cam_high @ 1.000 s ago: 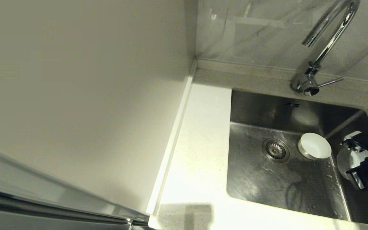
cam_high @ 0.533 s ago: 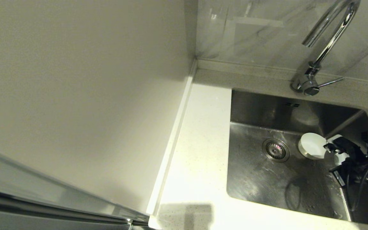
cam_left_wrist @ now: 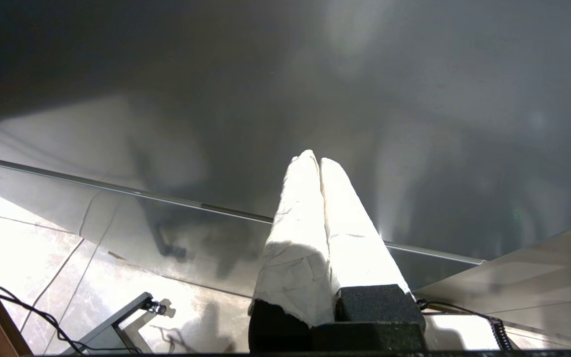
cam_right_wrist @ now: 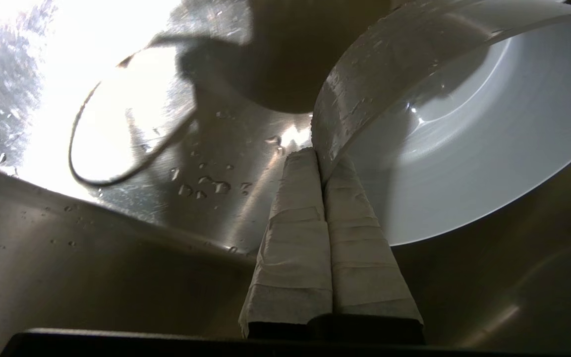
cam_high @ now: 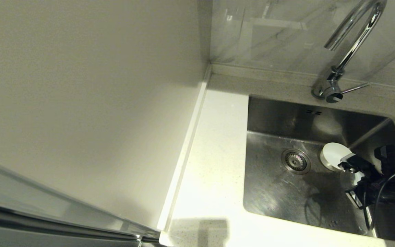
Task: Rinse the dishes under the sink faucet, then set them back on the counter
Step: Put a bowl into the sink
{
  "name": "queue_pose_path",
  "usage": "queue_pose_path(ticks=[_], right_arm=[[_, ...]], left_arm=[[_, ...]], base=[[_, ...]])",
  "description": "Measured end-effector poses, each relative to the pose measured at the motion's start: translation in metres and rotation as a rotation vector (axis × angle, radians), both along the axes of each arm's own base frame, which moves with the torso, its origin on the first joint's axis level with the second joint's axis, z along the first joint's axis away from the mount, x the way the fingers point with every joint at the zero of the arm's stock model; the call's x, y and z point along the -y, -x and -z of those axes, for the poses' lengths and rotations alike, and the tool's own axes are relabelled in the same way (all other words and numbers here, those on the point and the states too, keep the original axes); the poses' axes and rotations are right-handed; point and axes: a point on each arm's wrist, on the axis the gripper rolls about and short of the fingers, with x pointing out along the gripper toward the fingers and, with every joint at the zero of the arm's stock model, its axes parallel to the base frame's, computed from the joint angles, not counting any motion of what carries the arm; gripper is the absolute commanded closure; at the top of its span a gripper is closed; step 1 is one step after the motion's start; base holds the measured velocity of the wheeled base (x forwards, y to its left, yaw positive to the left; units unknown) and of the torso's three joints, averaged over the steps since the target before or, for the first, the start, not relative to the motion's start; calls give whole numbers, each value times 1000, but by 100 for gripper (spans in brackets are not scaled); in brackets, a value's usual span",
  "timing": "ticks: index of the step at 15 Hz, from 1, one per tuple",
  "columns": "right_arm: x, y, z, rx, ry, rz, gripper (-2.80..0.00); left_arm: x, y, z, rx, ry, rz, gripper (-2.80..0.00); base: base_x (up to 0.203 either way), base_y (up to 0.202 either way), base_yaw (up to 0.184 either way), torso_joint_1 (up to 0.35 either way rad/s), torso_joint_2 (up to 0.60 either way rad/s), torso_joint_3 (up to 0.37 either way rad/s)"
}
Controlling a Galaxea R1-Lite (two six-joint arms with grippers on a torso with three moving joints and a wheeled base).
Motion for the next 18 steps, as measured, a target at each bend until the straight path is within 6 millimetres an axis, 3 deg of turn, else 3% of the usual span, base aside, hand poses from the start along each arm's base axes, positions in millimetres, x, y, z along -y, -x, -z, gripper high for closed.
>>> queue_pose_path(ticks=[1,2,8,11,14,18], right_arm=[[0,0,3,-9,-2,-1,-254],[0,-1,6,-19,-4,-1,-280],[2,-5,17,-46,-11,2,-280],[2,-3,5,-7,-9,6,-280],[4,12,-39,89,-17,2,-280],[8,41,-126,161,-109,-17,-280]], left_arm=[[0,0,0,0,0,-1,0],[0,0,0,0,0,0,0],[0,0,0,0,0,0,0],[0,0,0,0,0,0,0],[0,0,0,0,0,0,0],[0,0,0,0,0,0,0]], base=[[0,0,0,0,0,0],[0,0,0,0,0,0],[0,0,0,0,0,0],[0,0,0,0,0,0],[0,0,0,0,0,0],[0,0,0,0,0,0]])
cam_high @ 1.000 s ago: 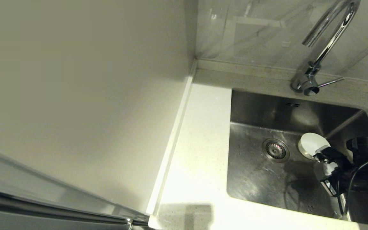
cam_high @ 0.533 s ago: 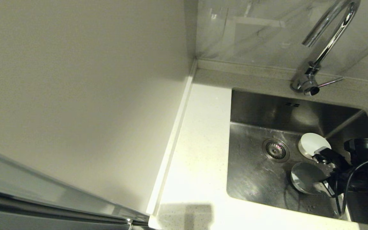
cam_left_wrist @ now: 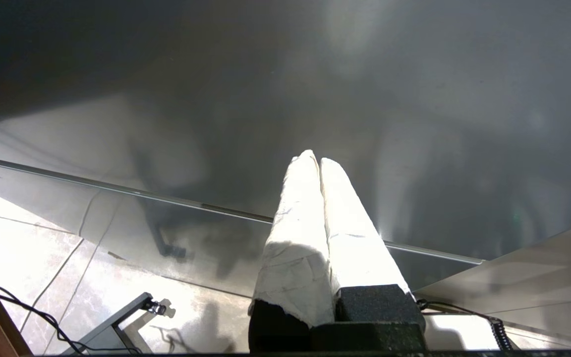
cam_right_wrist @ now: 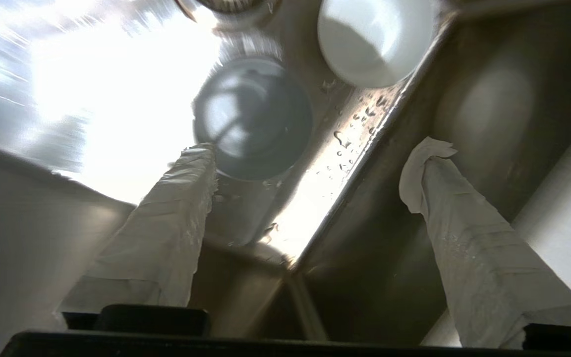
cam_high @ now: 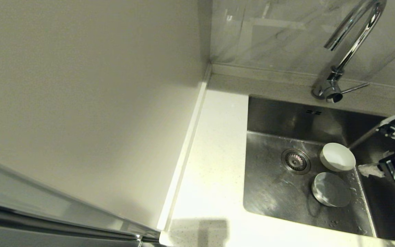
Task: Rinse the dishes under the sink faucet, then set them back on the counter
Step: Put a bowl into the sink
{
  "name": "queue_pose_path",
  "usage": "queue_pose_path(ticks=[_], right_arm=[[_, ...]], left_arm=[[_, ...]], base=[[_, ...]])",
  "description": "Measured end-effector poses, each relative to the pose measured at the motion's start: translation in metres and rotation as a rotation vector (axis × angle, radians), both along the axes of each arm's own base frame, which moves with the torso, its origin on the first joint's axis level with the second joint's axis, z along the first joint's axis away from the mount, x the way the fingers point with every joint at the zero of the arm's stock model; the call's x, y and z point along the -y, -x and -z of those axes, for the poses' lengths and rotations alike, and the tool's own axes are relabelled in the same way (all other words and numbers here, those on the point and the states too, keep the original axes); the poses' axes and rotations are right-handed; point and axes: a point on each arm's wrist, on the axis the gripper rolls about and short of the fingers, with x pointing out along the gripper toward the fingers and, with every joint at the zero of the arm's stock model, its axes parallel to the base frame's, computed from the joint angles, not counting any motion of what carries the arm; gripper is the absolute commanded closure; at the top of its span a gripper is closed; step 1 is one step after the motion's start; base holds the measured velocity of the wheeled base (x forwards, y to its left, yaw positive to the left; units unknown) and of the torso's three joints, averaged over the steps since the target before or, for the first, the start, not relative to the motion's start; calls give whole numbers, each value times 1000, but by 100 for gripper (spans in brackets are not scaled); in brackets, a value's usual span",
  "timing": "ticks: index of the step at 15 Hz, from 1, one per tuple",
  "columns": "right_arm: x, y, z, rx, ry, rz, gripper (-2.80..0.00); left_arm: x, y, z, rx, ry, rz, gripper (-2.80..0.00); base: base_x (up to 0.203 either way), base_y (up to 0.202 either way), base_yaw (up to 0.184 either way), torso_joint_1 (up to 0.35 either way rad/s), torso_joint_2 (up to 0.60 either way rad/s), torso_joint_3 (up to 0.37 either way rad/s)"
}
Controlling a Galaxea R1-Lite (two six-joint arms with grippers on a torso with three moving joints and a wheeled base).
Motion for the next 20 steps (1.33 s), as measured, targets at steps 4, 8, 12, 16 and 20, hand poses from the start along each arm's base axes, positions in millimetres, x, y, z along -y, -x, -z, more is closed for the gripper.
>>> queue_pose_path(ticks=[4,8,12,16,20], right_arm=[[9,18,-55,116,-51,-46,-280],[25,18,-82,214,-35,-58,-280],[38,8,-98,260,-40,0,-280],[58,-21,-110,293,12,106,-280],[81,-49,-101,257,75,237,-280]], left_arm=[[0,0,0,0,0,0,0],[0,0,0,0,0,0,0],[0,0,0,0,0,0,0],[0,0,0,0,0,-1,0],[0,0,0,0,0,0,0]], base=[[0,0,0,0,0,0],[0,0,0,0,0,0],[0,0,0,0,0,0],[0,0,0,0,0,0],[0,0,0,0,0,0]])
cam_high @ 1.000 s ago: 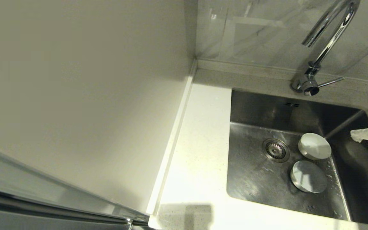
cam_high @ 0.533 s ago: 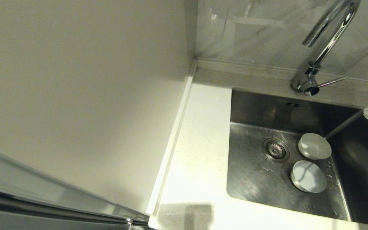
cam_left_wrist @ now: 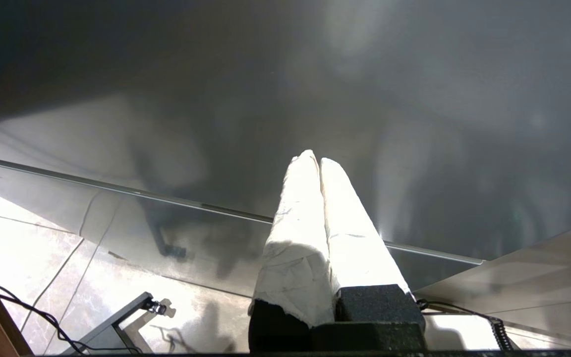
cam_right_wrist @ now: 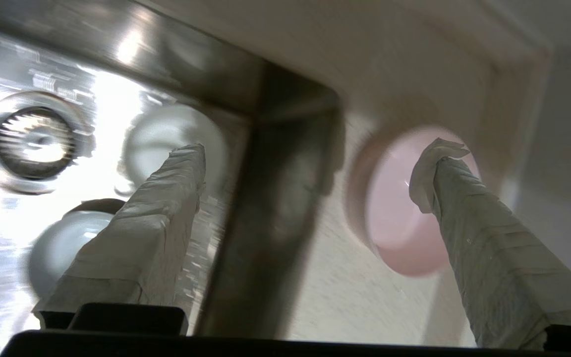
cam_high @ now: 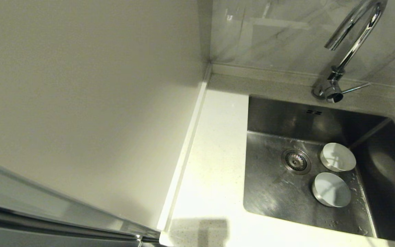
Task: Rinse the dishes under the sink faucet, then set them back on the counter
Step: Put a bowl into the sink
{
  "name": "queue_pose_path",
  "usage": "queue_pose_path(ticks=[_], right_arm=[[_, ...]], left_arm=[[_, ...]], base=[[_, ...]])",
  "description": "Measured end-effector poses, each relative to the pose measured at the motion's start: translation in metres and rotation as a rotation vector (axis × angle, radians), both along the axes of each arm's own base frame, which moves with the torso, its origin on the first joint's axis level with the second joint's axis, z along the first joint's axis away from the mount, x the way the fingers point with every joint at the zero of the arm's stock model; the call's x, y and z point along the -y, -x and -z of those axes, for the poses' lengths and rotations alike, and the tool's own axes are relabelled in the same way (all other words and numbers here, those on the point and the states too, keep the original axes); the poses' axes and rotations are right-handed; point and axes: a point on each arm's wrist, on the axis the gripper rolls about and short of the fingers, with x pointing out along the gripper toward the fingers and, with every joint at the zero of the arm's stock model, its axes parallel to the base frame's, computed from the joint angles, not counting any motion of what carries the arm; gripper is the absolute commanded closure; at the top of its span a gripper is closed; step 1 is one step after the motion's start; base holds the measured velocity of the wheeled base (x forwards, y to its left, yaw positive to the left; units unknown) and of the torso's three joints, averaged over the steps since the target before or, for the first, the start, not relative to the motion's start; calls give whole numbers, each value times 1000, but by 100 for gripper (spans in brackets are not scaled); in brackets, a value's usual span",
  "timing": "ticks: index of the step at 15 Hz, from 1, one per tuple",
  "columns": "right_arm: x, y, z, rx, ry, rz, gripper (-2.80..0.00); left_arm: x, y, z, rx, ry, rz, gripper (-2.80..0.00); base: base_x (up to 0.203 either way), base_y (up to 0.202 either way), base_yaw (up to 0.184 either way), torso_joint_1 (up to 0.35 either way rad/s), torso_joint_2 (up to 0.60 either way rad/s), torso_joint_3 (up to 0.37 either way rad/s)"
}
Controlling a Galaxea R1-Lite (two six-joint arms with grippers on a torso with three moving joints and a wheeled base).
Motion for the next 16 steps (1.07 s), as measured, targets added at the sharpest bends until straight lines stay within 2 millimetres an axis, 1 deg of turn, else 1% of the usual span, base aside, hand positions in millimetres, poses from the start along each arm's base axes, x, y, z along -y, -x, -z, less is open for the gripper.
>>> queue_pose_path(ticks=[2,3,7,12,14,16], right_arm=[[11,-4,10,-44,6,73,-280],[15,-3,14,-82,-1,105,-280],[25,7,23,-208,-93,156,-280],[31,4,27,-178,-185,177,-280],[31,3,29,-181,-194,188,-280],[37,8,29,-174,-213,211,-280]], left_arm=[[0,0,0,0,0,0,0],[0,0,0,0,0,0,0],[0,0,0,0,0,0,0],[0,0,0,0,0,0,0],[0,0,0,0,0,0,0],[0,0,0,0,0,0,0]], base=[[0,0,0,0,0,0],[0,0,0,0,0,0],[0,0,0,0,0,0],[0,0,0,0,0,0],[0,0,0,0,0,0],[0,0,0,0,0,0]])
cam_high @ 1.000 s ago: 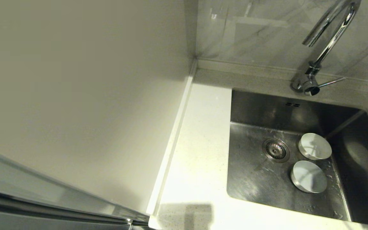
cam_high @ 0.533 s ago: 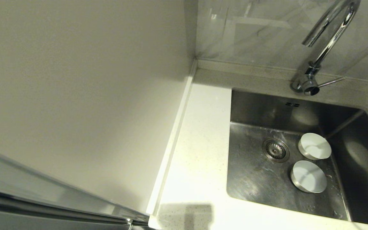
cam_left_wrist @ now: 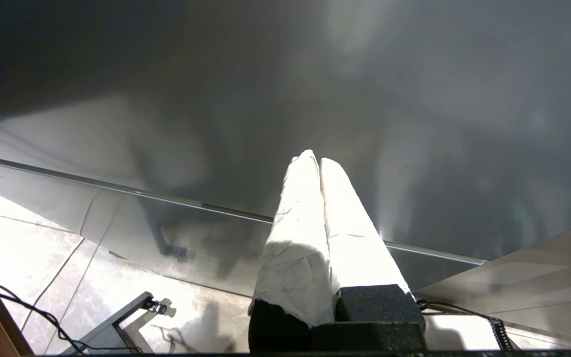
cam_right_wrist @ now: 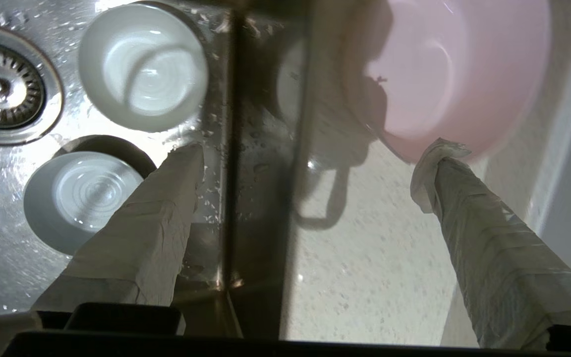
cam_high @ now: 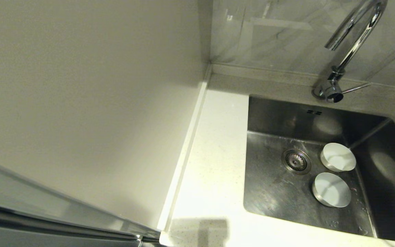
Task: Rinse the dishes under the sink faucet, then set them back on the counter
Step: Put a bowl into the sink
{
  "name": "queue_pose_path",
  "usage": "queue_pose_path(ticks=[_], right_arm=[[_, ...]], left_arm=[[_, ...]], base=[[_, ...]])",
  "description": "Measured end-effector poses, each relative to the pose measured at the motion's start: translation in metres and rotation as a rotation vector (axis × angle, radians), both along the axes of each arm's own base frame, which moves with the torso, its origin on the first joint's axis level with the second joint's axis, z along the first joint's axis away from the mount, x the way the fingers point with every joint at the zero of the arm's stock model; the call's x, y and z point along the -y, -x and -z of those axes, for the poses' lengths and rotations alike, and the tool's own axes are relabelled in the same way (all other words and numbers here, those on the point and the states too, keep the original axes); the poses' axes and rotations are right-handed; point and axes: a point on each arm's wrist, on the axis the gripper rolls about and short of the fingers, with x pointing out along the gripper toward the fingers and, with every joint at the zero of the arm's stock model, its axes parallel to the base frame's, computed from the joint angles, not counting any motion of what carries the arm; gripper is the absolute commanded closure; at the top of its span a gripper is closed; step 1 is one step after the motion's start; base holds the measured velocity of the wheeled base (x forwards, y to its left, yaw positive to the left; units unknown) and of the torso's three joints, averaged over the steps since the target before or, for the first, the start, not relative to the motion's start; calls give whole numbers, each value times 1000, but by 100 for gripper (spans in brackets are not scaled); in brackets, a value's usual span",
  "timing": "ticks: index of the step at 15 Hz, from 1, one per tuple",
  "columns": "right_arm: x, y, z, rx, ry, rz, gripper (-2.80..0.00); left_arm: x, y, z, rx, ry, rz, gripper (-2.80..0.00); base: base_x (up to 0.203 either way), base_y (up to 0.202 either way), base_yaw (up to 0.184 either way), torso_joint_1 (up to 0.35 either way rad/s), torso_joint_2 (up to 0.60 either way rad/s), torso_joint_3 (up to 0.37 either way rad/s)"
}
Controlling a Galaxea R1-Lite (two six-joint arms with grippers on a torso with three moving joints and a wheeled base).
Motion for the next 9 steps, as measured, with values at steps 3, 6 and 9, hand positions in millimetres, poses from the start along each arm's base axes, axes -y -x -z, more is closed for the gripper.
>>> queue_pose_path(ticks=[3,6,9], right_arm=[[21,23,-3,58,-71,10,-280],[45,63,-16,175,-189,-71,-280],[51,78,-36,234,-279,-149,-280]], left_arm=[[0,0,0,0,0,0,0],[0,0,0,0,0,1,0],[0,0,0,0,0,0,0]], base=[[0,0,0,0,0,0],[0,0,0,0,0,0],[0,0,0,0,0,0]])
